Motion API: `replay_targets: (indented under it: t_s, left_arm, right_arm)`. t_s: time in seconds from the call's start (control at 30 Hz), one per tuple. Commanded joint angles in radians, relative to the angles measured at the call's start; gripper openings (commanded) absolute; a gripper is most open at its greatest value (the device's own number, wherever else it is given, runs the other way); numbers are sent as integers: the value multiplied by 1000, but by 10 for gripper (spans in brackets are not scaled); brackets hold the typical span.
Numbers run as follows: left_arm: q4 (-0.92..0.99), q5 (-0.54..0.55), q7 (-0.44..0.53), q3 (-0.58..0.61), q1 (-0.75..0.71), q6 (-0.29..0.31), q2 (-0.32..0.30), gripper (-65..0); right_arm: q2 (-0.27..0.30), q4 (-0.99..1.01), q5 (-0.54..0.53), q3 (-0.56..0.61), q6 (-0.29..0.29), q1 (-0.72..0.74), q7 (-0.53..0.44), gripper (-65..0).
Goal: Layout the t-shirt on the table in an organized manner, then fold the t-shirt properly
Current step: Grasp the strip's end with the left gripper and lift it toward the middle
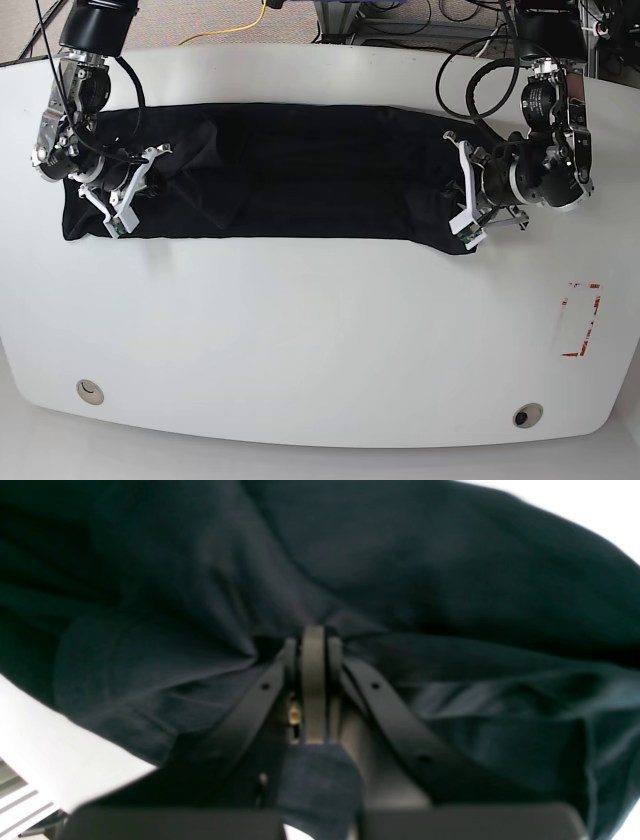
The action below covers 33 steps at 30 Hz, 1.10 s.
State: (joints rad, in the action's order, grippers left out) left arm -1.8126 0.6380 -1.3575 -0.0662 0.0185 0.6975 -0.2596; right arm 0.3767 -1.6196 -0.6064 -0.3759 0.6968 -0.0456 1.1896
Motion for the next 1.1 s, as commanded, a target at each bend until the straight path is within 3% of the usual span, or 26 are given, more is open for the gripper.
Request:
replay_targets:
  t_s: [0.0, 0.2, 0.53, 1.07]
  left_arm:
    - [-54, 19, 3, 47, 33, 1, -8, -639]
    - [-54, 18, 2, 131, 90, 1, -2, -639]
    - [-14, 18, 0, 231, 154, 1, 142, -637]
    - [135, 16, 2, 256, 168, 1, 291, -635]
  right_arm:
    - [18, -14, -16, -10, 1, 16, -15, -650]
    - [18, -14, -16, -10, 1, 16, -15, -650]
    - [17, -15, -17, -10, 1, 16, -15, -650]
    - [15, -18, -17, -10, 1, 16, -15, -650]
